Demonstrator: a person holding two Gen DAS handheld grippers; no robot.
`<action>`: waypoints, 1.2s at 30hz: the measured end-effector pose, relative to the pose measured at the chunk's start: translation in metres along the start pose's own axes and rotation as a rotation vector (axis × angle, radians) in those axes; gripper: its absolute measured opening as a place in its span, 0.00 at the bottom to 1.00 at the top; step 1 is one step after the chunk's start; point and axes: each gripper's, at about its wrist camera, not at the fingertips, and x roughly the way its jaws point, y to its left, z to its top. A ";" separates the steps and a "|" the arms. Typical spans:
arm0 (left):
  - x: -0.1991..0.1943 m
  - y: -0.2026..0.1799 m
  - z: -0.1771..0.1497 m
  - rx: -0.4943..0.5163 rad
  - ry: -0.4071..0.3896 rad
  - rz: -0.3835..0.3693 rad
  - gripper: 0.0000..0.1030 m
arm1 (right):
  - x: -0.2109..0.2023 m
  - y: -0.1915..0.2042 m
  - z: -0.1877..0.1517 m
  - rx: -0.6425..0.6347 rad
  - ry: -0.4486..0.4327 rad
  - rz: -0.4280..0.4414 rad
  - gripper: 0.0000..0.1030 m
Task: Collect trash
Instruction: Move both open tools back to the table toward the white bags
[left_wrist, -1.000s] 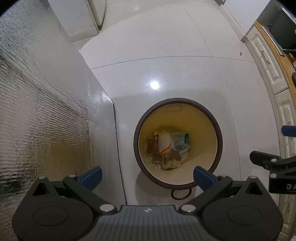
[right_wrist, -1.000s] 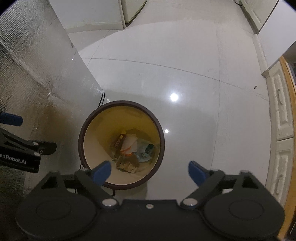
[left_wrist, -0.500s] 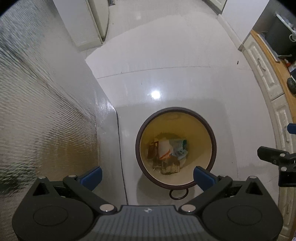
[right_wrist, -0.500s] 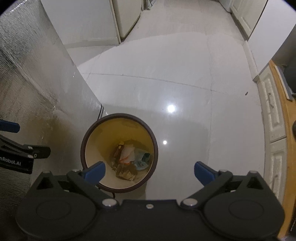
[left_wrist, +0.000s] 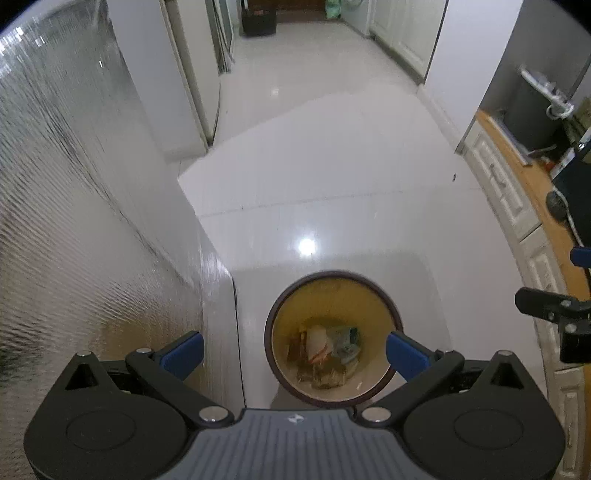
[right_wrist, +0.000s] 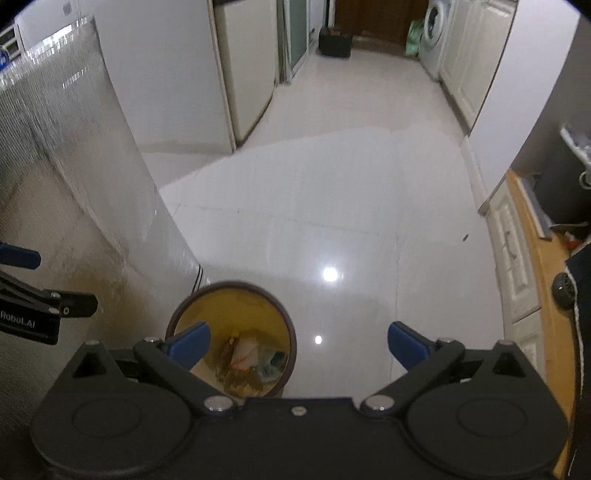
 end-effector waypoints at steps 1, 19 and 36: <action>-0.006 -0.001 0.000 0.002 -0.014 -0.003 1.00 | -0.006 -0.002 0.000 0.006 -0.015 -0.001 1.00; -0.116 -0.014 -0.010 -0.016 -0.290 0.027 1.00 | -0.109 -0.014 -0.003 0.039 -0.298 -0.009 1.00; -0.252 0.006 -0.018 -0.014 -0.579 0.101 1.00 | -0.194 0.013 0.008 0.031 -0.559 0.046 1.00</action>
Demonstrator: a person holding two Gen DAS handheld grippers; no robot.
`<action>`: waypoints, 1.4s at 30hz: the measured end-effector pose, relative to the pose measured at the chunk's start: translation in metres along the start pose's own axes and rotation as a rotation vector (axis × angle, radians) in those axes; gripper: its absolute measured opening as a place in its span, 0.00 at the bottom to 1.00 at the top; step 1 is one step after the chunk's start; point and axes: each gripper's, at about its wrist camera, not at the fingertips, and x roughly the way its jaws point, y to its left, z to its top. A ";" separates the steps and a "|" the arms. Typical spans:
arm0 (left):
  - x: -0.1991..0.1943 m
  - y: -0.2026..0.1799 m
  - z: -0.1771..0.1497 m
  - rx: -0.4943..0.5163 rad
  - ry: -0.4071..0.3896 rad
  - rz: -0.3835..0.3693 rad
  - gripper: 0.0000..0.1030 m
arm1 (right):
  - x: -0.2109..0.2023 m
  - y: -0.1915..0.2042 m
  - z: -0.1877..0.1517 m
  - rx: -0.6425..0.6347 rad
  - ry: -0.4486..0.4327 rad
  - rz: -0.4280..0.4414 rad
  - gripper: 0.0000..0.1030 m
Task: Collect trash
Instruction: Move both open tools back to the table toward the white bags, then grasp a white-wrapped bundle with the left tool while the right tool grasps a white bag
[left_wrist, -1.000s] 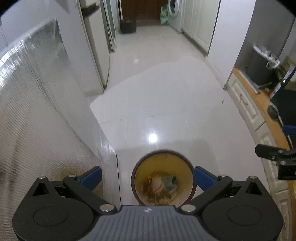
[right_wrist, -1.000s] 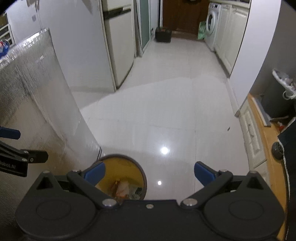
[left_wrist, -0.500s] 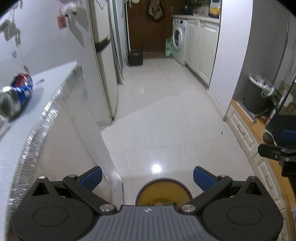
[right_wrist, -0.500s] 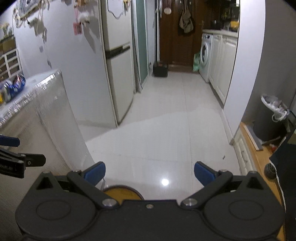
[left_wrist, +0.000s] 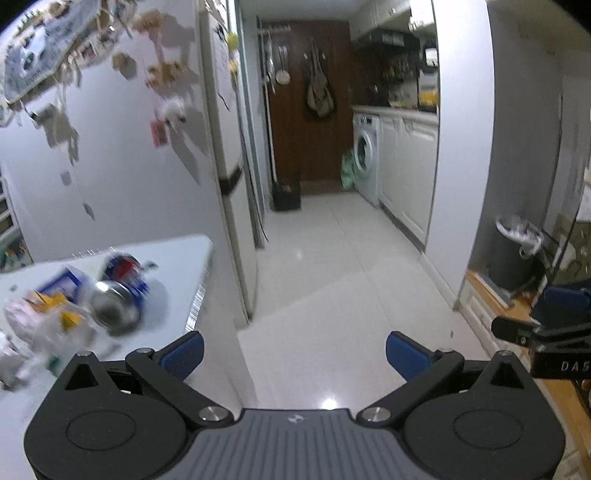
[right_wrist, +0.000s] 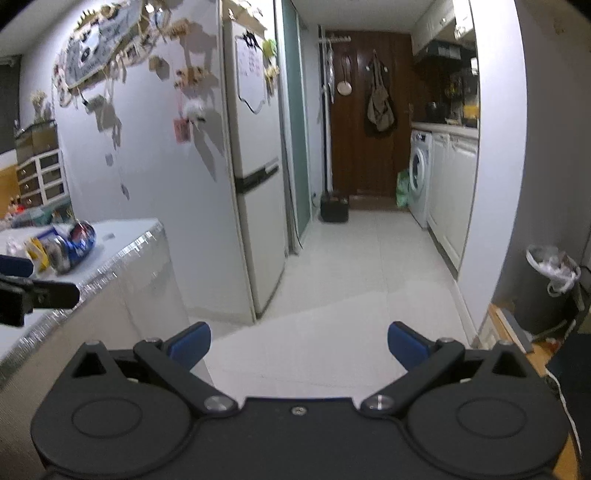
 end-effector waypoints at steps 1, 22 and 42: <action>-0.006 0.005 0.003 -0.002 -0.014 0.007 1.00 | -0.002 0.004 0.003 -0.002 -0.013 0.007 1.00; -0.039 0.168 0.001 -0.148 -0.130 0.216 1.00 | 0.020 0.136 0.056 -0.067 -0.164 0.204 1.00; 0.005 0.329 -0.044 -0.324 -0.123 0.289 1.00 | 0.077 0.288 0.082 -0.196 -0.140 0.475 1.00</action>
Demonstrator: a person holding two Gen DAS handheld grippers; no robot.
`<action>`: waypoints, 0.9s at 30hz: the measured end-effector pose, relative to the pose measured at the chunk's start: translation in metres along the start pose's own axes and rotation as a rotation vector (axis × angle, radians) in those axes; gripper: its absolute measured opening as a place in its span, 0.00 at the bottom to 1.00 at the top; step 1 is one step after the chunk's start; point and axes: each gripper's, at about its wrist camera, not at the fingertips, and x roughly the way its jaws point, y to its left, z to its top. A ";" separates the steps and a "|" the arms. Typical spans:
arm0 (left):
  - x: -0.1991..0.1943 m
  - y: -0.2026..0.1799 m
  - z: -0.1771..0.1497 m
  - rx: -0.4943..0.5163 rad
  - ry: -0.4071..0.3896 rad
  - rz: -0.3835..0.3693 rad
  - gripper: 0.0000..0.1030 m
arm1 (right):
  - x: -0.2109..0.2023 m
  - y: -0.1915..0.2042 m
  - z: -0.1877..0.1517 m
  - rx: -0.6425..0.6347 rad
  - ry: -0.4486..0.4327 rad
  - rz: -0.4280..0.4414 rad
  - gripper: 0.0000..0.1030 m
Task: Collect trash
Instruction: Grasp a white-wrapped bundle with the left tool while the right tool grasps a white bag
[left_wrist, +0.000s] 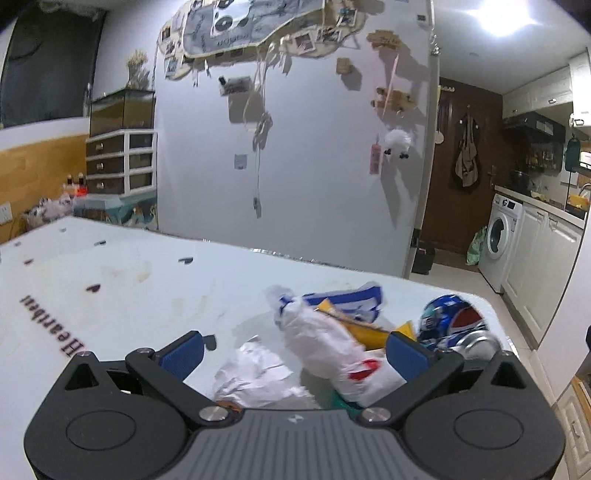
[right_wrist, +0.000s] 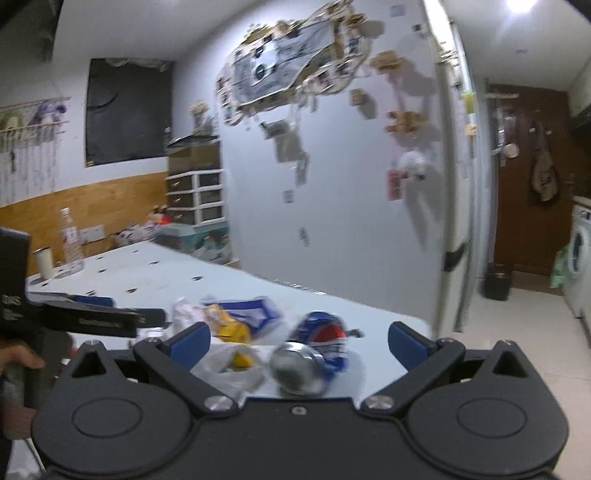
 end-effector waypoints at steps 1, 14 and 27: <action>0.002 0.005 -0.002 -0.004 0.003 -0.003 1.00 | 0.005 0.004 0.002 -0.007 0.004 0.009 1.00; 0.023 0.069 -0.011 -0.154 -0.003 -0.117 1.00 | 0.088 0.087 0.006 -0.262 0.115 0.194 0.70; 0.036 0.062 -0.021 -0.110 0.097 -0.151 0.95 | 0.141 0.110 -0.018 -0.434 0.261 0.119 0.63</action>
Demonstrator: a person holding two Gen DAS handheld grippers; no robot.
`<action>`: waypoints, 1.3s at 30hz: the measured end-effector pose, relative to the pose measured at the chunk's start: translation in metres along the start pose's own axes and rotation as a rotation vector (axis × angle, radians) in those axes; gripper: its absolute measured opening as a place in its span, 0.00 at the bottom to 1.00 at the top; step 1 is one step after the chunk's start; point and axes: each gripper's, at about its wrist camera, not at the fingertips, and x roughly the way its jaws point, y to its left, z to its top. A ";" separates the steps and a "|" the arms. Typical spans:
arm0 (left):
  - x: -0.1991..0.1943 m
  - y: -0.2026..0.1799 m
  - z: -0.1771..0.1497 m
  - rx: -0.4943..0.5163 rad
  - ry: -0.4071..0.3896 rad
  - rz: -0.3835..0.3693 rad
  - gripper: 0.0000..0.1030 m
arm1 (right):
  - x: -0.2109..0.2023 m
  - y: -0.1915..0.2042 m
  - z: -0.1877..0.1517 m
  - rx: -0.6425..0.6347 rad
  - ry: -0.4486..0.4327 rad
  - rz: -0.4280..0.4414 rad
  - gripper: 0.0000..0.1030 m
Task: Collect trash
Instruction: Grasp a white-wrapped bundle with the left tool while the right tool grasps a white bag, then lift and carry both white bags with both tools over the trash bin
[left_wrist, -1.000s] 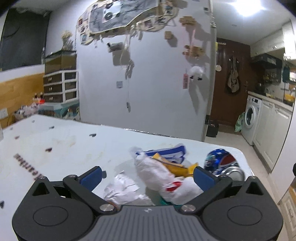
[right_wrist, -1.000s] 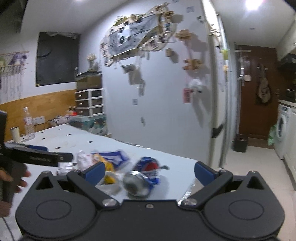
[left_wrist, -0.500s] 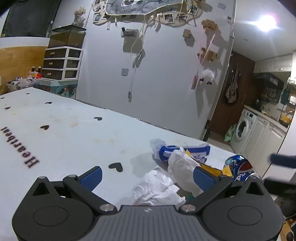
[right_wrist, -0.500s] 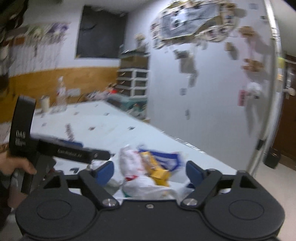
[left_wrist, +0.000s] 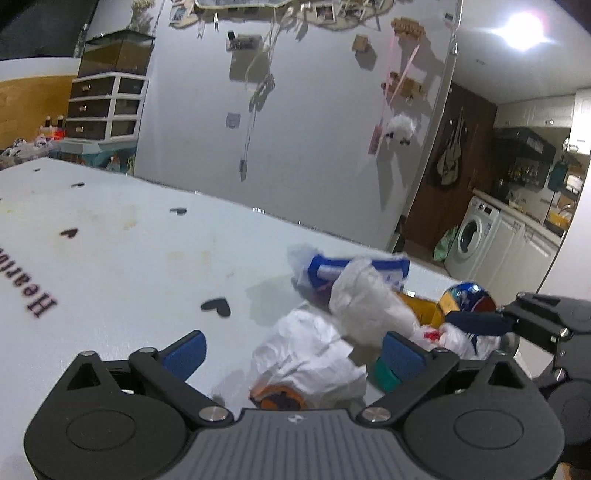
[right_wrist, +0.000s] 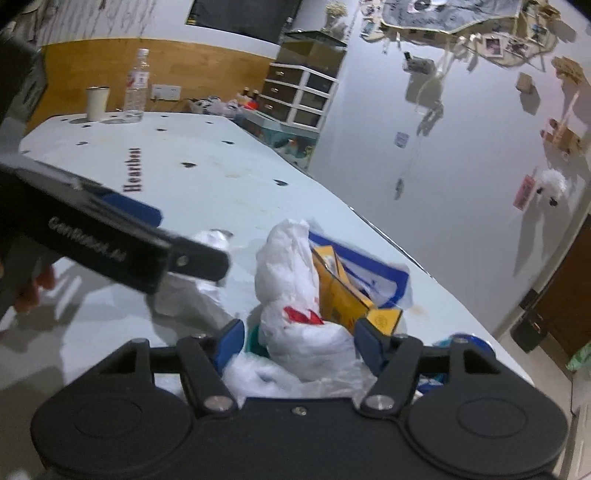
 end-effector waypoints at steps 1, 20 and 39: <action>0.002 0.001 -0.001 0.001 0.009 0.000 0.95 | 0.001 -0.002 -0.001 0.009 0.008 0.001 0.62; 0.016 -0.007 -0.012 0.074 0.081 0.000 0.64 | -0.013 -0.016 -0.020 0.100 0.049 0.138 0.60; -0.032 -0.050 -0.009 0.112 -0.035 0.078 0.50 | -0.074 -0.040 -0.015 0.264 -0.074 0.028 0.49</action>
